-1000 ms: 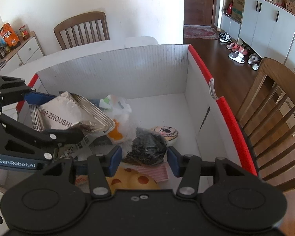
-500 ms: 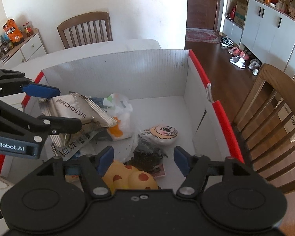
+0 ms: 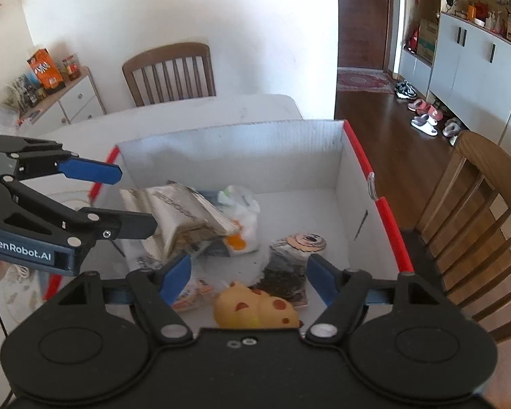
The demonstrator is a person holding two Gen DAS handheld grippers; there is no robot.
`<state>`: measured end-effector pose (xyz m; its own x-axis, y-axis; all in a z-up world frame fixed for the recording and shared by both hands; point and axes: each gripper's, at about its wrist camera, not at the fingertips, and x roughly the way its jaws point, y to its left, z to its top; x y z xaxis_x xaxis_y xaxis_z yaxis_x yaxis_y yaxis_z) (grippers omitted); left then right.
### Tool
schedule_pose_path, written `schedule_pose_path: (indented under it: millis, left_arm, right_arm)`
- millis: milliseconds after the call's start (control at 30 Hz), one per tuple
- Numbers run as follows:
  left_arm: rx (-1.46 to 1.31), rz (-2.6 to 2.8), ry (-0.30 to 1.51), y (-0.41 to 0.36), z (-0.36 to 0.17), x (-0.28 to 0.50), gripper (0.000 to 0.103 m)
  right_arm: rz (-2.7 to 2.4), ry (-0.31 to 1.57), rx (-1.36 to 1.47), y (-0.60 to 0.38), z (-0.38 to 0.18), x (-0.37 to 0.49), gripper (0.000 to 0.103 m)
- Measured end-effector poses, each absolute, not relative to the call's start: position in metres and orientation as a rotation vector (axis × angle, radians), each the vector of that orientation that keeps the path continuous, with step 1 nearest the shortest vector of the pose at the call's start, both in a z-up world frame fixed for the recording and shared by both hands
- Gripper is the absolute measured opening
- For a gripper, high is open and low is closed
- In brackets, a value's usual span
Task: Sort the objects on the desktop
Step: 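Lower both grippers into the box and open them to drop the bags, then move both grippers out of the box back over the table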
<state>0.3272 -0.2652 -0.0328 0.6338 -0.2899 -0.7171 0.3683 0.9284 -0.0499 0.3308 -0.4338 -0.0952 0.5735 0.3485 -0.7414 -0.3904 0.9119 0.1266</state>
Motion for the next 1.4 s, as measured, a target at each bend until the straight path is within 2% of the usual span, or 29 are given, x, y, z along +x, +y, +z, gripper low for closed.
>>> schedule_pose_path:
  millis: [200,300,467,900,967,1400]
  left_arm:
    - [0.077,-0.370,0.771,-0.253,-0.023,0.308,0.076]
    - [0.061,-0.369,0.755,-0.247,-0.018,0.297,0.075]
    - [0.075,-0.371,0.717,-0.237,-0.013,0.274,0.075]
    - [0.046,-0.370,0.706,-0.188,-0.012,0.222,0.076]
    - [0.034,-0.366,0.705,-0.178,-0.013,0.216,0.081]
    - [-0.009,-0.302,0.689,-0.106,-0.022,0.168,0.087]
  right_arm:
    - [0.463,0.811,-0.059,-0.424,-0.080,0.312,0.076]
    - [0.471,0.782,-0.063,-0.418,-0.073,0.302,0.080]
    - [0.470,0.747,-0.057,-0.408,-0.064,0.285,0.081]
    - [0.451,0.744,-0.023,-0.371,-0.058,0.251,0.085]
    - [0.450,0.745,-0.016,-0.364,-0.058,0.246,0.085]
    - [0.458,0.755,-0.021,-0.302,-0.058,0.222,0.085]
